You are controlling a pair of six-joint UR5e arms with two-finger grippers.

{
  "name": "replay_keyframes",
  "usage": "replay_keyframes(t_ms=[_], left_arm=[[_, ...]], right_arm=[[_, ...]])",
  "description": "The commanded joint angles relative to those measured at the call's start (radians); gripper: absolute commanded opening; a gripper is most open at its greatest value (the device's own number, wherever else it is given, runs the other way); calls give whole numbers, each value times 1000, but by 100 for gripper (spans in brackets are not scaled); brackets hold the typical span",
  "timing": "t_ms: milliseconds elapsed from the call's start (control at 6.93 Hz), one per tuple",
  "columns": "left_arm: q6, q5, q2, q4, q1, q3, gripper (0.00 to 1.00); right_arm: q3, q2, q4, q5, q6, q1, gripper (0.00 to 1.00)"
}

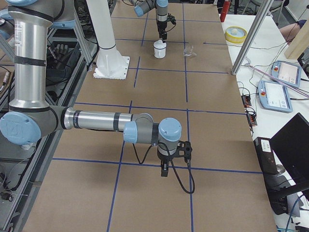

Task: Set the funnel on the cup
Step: 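Lower the left gripper and close it on the lid's knob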

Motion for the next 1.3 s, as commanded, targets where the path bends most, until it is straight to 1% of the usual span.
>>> replay_keyframes(t_ms=[0, 289, 433, 578, 722, 866, 1011, 1155], left_arm=[[0, -1, 2, -2, 9, 4, 76], [0, -22, 1, -3, 15, 9, 75], [0, -24, 2, -3, 15, 9, 64], [0, -24, 2, -3, 15, 9, 46], [0, -24, 2, -3, 15, 10, 31], [-2, -25, 1, -1, 15, 2, 3], [-2, -66, -1, 1, 14, -7, 0], [0, -67, 2, 7, 0, -31, 0]], right_arm=[[-1, 0, 0, 0, 0, 0, 100], [1, 0, 0, 0, 0, 0, 100], [-1, 0, 0, 0, 0, 0, 100], [1, 0, 0, 0, 0, 0, 100], [1, 0, 0, 0, 0, 0, 100], [1, 0, 0, 0, 0, 0, 100], [-1, 0, 0, 0, 0, 0, 100], [-1, 0, 0, 0, 0, 0, 100]])
